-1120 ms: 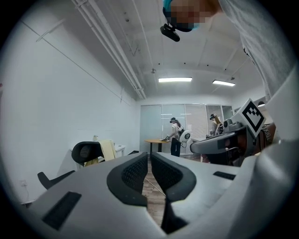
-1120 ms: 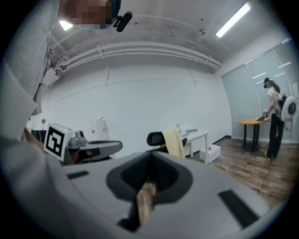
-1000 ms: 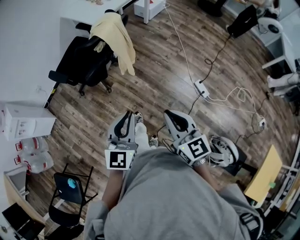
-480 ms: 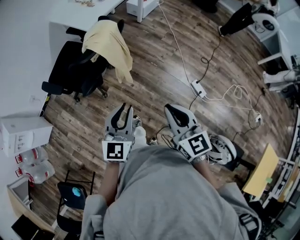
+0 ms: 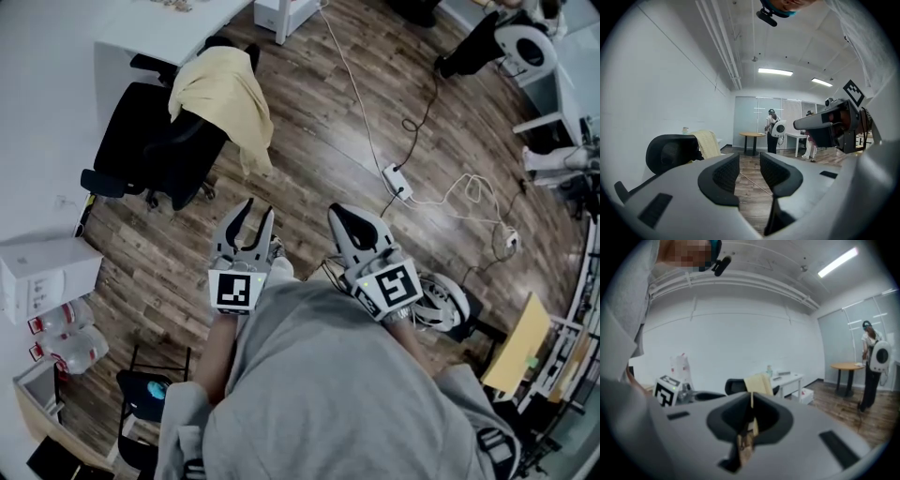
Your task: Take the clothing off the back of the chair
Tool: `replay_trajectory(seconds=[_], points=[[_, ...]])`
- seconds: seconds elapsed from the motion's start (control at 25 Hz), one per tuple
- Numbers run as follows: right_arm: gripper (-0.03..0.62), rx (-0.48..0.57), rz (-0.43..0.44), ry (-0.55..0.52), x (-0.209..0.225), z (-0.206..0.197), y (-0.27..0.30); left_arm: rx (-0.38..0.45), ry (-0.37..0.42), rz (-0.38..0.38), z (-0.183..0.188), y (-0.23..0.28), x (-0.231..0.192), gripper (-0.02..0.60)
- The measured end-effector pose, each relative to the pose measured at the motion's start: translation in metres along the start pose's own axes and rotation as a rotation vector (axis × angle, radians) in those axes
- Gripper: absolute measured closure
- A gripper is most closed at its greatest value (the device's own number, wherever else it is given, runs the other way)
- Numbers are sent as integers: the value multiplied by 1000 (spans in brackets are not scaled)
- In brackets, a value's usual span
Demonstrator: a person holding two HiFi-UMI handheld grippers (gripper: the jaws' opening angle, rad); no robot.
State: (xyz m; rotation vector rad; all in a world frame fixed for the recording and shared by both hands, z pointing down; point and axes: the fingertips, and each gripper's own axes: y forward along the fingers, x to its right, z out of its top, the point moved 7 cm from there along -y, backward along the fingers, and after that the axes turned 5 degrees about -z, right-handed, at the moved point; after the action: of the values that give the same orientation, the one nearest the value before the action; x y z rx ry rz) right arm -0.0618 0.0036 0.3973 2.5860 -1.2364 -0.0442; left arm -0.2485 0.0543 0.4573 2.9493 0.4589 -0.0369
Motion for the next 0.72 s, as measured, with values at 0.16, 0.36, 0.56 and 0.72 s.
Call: replay_trajectory(seconds=[0.16,0.36,0.56,0.72], points=[[559,-5,8,-8,-6,3,16,-42,-26,1,-13,6,-15,396],[559,-31,14,-4,-11,0,25,-86,-64,13,-34,16,-28,371],[559,-56,15,5,-11,-8,27,-135,-108,41,-61,32,-40,359],[559,-91,24,4,-5,-16,26,-172,-119,54,-79,47,-44,357]])
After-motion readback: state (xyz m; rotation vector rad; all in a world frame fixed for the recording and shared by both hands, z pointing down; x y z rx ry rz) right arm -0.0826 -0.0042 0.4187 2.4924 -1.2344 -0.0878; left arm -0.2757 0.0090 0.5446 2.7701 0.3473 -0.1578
